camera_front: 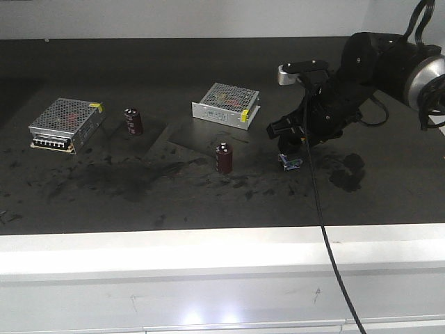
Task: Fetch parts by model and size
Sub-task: 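Grasp the yellow-capped push-button switch with the right gripper and lift it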
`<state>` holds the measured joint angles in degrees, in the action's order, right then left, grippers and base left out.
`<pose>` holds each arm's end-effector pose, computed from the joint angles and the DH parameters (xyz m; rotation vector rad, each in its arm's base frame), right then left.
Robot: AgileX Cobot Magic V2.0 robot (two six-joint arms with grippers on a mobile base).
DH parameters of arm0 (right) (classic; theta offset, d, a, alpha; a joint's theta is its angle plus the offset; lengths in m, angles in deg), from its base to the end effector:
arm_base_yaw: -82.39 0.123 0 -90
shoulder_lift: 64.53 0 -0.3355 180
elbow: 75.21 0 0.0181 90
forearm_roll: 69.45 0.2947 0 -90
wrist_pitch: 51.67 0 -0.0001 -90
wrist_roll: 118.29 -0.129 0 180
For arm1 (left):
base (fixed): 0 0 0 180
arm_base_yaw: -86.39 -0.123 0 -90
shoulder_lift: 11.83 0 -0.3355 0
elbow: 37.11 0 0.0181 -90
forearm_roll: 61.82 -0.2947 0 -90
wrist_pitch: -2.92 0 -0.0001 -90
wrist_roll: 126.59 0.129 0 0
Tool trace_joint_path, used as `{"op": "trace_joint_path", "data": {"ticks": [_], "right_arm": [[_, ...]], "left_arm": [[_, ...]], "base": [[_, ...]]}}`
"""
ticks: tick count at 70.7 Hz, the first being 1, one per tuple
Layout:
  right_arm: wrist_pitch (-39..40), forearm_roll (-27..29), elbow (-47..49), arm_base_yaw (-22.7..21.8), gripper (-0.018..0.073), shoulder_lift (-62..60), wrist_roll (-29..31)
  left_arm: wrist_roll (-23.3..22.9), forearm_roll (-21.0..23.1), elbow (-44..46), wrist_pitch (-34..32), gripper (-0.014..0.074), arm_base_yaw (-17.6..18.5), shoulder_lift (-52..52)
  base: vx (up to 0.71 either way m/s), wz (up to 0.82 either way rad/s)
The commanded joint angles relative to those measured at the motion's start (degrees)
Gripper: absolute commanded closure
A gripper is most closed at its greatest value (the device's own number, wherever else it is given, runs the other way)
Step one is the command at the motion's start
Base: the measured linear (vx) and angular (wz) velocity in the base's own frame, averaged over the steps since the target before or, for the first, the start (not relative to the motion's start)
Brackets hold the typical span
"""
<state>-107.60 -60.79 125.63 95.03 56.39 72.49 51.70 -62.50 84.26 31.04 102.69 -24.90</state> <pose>0.5022 0.1291 0.2604 -0.4742 2.6771 0.2043 0.0716 -0.0202 0.2865 0.2268 1.7323 -0.2178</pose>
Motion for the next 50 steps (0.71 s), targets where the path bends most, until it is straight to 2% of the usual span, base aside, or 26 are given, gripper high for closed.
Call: {"op": "trace_joint_path", "data": {"ticks": [1,5,7,18,35,50], "right_arm": [[3.1,0.5,1.9,0.1,0.0406,-4.3,0.0],[3.4,0.5,1.9,-0.1,0.0540,-5.6,0.0],[3.4,0.5,1.9,-0.1,0.0576,-6.2,0.1],[7.9,0.5,-2.1,-0.3,0.0570,-12.8,0.2],[26.1,0.5,-20.8,-0.3,0.0569,-27.9,0.3],[35.9,0.5,-35.7,-0.2,0.0569,-42.1,2.1]], "left_arm": [[-0.1,0.0,1.5,-5.2,0.0603,0.3,-0.6],[-0.1,0.0,1.5,-5.2,0.0603,0.3,-0.6],[-0.1,0.0,1.5,-5.2,0.0603,0.3,-0.6],[-0.1,0.0,1.5,-4.4,0.0603,0.3,-0.6],[-0.1,0.0,1.5,-4.3,0.0603,0.3,-0.6],[-0.1,0.0,1.5,-4.3,0.0603,0.3,-0.6]], "base": [[0.00,0.00],[0.00,0.00],[0.00,0.00],[0.00,0.00],[0.00,0.00],[0.00,0.00]]}}
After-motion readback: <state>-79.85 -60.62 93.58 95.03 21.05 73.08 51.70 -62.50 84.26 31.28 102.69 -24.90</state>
